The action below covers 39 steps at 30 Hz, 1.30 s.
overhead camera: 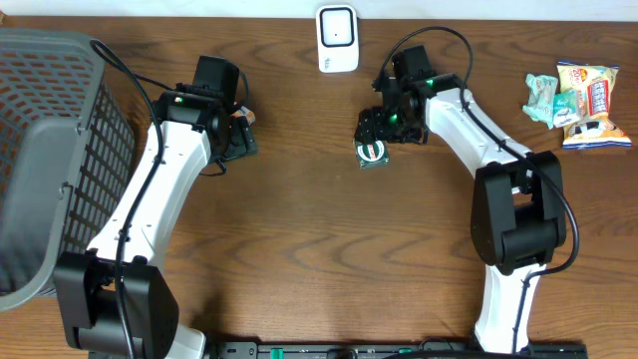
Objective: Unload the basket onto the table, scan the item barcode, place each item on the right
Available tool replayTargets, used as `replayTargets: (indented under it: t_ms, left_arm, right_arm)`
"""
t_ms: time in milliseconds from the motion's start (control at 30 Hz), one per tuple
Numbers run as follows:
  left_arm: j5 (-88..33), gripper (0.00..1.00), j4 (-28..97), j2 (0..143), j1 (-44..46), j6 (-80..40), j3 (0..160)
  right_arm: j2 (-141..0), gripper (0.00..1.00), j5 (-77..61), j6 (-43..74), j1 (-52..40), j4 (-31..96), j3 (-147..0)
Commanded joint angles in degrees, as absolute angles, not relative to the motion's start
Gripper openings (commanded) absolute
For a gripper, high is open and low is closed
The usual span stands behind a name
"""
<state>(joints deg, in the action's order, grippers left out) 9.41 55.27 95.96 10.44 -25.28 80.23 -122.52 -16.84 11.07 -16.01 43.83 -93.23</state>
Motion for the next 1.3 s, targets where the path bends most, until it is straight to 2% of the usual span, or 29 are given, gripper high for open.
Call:
replayTargets:
  t_ms: [0,133,200,300,333,367,633,700,867,1100,1200,1267]
  left_arm:
    - [10.6,0.98,55.4,96.2,10.3,-24.9,79.7]
    - [10.6,0.98,55.4,96.2,10.3,-24.9,79.7]
    - [10.6,0.98,55.4,96.2,10.3,-24.9,79.7]
    - [10.6,0.98,55.4,96.2,10.3,-24.9,79.7]
    - [10.6,0.98,55.4,96.2,10.3,-24.9,79.7]
    - [10.6,0.98,55.4,96.2,10.3,-24.9,79.7]
    - [10.6,0.98,55.4,96.2,10.3,-24.9,79.7]
    - [10.6,0.98,55.4,96.2,10.3,-24.9,79.7]
    - [10.6,0.98,55.4,96.2,10.3,-24.9,79.7]
    - [10.6,0.98,55.4,96.2,10.3,-24.9,79.7]
    - [10.6,0.98,55.4,96.2,10.3,-24.9,79.7]
    - [10.6,0.98,55.4,96.2,10.3,-24.9,79.7]
  right_arm:
    - [-123.0,0.71,-13.6,15.1,-15.8,43.4,-92.6]
    - [-123.1,0.67,-13.6,20.4,-16.0,43.0,-91.7]
    - [-123.1,0.7,-13.6,25.4,-16.0,43.0,-91.2]
    - [-123.1,0.85,-13.7,31.4,-16.3,43.4,-91.0]
    - [-123.1,0.95,-14.0,32.7,-16.4,43.7,-91.0]
    - [-123.1,0.99,-14.7,33.7,-16.4,43.9,-91.0]
    - [-123.1,0.99,-30.3,33.8,-15.4,44.1,-91.0]
    - [-123.1,0.86,-32.9,34.0,-15.0,44.2,-91.0]
    - [-123.1,0.95,-32.6,45.3,-14.3,47.6,-91.0]
    - [-123.1,0.93,-32.5,59.4,-14.0,52.8,-91.0]
    - [-123.1,0.99,-32.4,66.6,-14.3,55.8,-91.0]
    - [-123.1,0.99,-32.2,70.2,-14.5,56.3,-91.0]
